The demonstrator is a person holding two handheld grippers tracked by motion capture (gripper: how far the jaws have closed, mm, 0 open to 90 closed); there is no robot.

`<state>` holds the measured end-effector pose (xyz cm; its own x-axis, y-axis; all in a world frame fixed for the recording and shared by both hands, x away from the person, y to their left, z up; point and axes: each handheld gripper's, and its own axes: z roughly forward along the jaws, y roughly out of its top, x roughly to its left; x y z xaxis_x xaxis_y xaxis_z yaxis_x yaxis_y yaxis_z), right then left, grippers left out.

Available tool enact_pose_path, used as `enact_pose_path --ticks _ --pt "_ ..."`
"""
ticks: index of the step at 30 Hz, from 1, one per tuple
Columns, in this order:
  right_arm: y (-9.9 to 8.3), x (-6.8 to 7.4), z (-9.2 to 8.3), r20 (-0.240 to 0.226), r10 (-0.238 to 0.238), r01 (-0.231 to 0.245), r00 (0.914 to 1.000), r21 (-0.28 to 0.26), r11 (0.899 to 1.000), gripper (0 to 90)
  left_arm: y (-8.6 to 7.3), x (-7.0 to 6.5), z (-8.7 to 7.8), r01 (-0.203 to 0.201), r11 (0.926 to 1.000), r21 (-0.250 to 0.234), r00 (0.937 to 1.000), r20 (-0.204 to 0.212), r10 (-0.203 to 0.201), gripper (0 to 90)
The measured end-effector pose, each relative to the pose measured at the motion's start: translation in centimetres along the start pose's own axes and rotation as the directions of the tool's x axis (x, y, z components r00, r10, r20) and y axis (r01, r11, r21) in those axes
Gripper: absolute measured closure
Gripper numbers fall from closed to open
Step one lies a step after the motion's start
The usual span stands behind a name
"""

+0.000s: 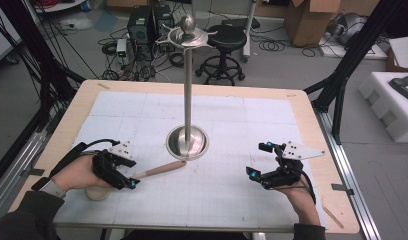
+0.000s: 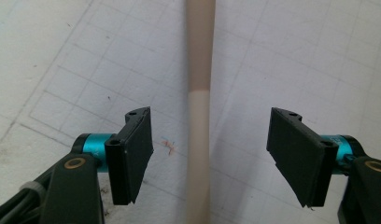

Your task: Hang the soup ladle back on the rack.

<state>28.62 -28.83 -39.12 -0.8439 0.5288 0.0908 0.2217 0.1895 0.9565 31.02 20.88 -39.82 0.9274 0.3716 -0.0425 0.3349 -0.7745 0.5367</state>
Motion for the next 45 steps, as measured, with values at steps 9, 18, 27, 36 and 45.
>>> enact_pose_path --ticks 9,18,27,36,45 --pt "0.0 0.0 0.1 -0.015 -0.001 0.001 0.9999 0.004 1.0 2.3 0.0 0.4 0.9 -0.018 0.9932 0.115 0.9995 -0.025 0.02 44.3" --pt "0.0 0.0 0.0 -0.016 -0.001 0.001 0.9999 0.002 1.0 2.3 0.3 0.2 1.0 -0.044 0.9778 0.205 0.998 -0.036 0.053 57.8" --pt "0.0 0.1 0.1 -0.018 0.002 -0.002 0.9998 0.003 1.0 2.4 0.4 0.2 1.6 -0.029 0.9629 0.268 0.999 -0.025 0.037 68.3" --pt "0.0 0.1 0.2 -0.019 -0.005 0.005 0.9998 0.005 1.0 2.4 0.7 0.2 1.8 -0.024 0.9585 0.284 0.9994 -0.019 0.031 77.2" --pt "0.0 0.0 0.3 -0.024 -0.002 0.002 0.9997 0.006 1.0 2.4 0.6 -0.3 1.7 -0.048 0.96 0.276 0.997 -0.044 0.063 77.6"
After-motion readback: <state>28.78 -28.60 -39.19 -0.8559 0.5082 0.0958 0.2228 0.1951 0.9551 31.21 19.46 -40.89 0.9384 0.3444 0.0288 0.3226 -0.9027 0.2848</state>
